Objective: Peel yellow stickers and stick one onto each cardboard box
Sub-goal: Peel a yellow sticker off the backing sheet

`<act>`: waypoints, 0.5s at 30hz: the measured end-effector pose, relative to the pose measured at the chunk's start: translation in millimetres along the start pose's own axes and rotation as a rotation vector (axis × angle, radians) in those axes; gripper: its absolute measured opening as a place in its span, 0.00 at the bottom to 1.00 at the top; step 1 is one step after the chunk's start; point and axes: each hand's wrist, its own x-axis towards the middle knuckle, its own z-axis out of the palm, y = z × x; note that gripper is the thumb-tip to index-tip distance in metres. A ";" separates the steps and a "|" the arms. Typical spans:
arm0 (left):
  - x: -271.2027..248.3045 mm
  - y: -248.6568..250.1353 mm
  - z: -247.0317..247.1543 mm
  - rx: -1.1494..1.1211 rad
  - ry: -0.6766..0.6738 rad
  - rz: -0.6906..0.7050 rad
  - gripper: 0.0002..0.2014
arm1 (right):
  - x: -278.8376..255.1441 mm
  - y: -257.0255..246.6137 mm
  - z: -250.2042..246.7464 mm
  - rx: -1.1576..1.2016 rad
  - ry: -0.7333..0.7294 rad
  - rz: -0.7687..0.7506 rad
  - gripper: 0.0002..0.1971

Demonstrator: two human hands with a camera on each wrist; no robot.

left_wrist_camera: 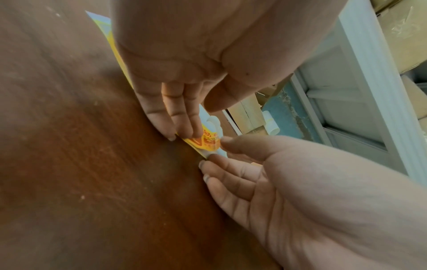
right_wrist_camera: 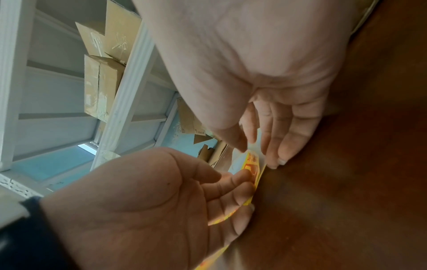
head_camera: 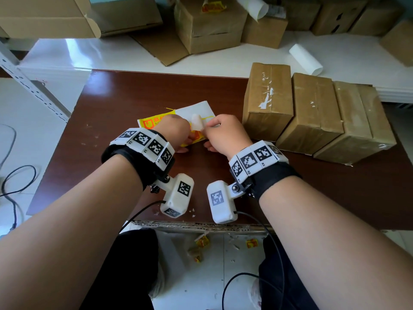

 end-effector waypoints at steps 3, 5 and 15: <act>6.7 -3.4 -3.5 0.196 -0.012 0.032 0.20 | -3.0 -2.8 1.8 -0.002 -0.024 -0.010 0.16; 2.8 -1.2 -2.3 0.321 -0.040 0.053 0.18 | -3.8 -3.1 -0.2 -0.029 -0.041 -0.037 0.16; 13.5 -7.2 -20.5 0.911 0.117 0.268 0.17 | 12.0 8.3 5.3 -0.159 0.025 -0.068 0.13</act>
